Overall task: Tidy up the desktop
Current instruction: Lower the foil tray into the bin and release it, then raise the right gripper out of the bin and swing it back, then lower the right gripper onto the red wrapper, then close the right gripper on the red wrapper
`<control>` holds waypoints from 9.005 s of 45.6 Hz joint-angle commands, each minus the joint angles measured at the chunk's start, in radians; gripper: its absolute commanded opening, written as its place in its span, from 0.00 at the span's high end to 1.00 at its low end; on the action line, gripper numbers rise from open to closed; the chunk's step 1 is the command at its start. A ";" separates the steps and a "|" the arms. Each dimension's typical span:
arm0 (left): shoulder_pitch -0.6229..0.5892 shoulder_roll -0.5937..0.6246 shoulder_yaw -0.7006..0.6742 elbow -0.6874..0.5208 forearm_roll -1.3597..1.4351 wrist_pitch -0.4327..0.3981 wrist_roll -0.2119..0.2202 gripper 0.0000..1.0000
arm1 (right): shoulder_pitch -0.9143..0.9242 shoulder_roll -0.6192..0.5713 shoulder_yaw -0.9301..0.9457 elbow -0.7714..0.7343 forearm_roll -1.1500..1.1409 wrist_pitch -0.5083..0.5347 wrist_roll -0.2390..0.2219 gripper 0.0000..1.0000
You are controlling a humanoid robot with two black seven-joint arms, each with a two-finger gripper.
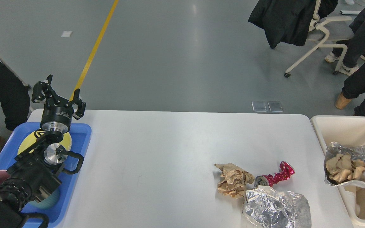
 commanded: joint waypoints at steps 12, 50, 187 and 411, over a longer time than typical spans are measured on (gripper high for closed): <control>0.000 0.000 0.000 0.000 0.000 0.000 0.000 0.04 | -0.132 -0.061 0.010 -0.005 0.008 -0.408 0.001 1.00; 0.000 0.000 0.000 0.000 0.000 0.000 0.000 0.04 | -0.613 0.158 0.060 -0.116 0.027 -0.854 0.004 1.00; 0.000 0.000 0.000 0.000 0.000 0.000 0.000 0.04 | 0.634 0.502 -0.004 0.413 0.149 0.098 0.004 0.00; 0.000 0.000 0.000 0.000 0.000 0.000 0.000 0.04 | -0.275 0.550 0.276 0.131 0.838 -0.538 -0.381 1.00</control>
